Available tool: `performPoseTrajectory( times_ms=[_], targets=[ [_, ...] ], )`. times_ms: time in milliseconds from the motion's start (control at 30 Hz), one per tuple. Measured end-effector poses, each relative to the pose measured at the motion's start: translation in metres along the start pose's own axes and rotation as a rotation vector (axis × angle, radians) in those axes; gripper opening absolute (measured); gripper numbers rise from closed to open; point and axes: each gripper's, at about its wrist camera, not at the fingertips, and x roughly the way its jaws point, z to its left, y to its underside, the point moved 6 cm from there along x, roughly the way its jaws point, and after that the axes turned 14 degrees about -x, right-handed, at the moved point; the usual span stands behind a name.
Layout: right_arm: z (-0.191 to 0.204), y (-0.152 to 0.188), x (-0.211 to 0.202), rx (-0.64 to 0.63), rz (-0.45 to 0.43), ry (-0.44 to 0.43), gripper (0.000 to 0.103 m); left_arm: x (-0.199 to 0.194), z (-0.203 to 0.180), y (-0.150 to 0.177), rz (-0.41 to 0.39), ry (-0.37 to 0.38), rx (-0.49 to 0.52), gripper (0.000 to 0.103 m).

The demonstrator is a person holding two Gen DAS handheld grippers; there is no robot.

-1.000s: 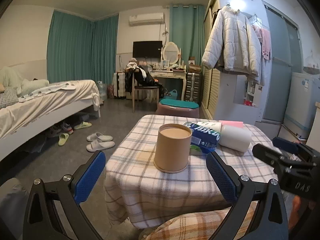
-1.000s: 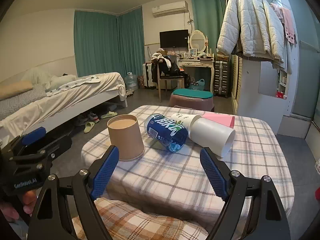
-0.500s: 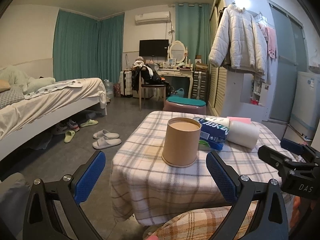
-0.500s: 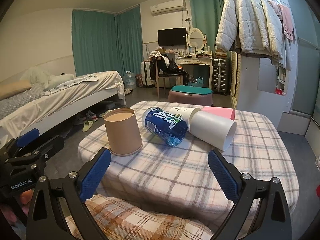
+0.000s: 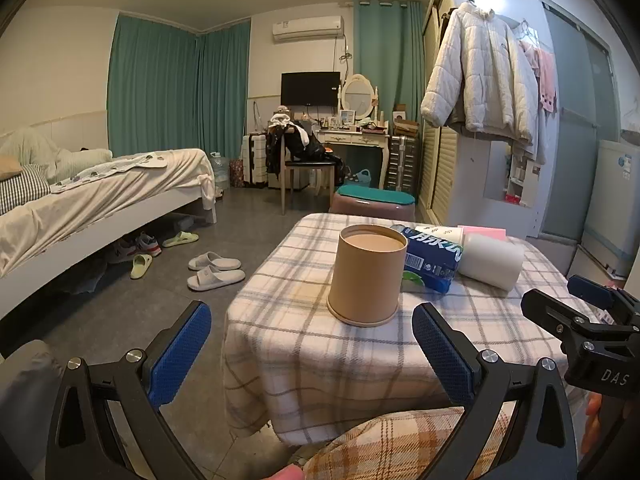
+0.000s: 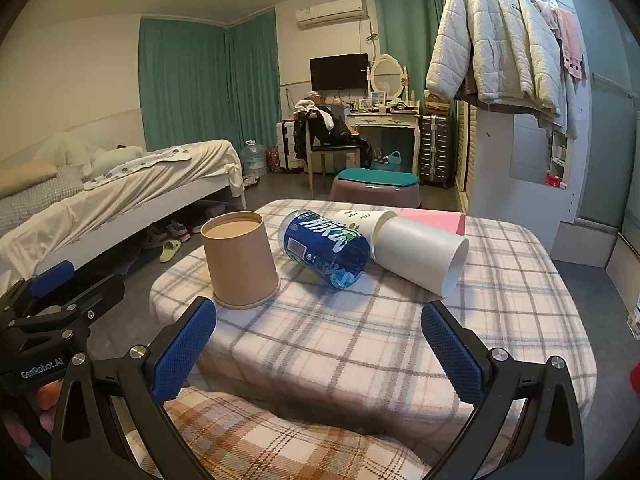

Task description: Flip cup upside down

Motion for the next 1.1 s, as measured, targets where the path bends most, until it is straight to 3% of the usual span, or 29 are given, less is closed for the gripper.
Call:
performPoseTrajectory(
  times_ms=[1100],
  targets=[
    [-0.0030, 0.0069, 0.0026, 0.025, 0.019, 0.005, 0.103, -0.0011, -0.0014, 0.0022, -0.004, -0.001, 0.007, 0.103]
  ],
)
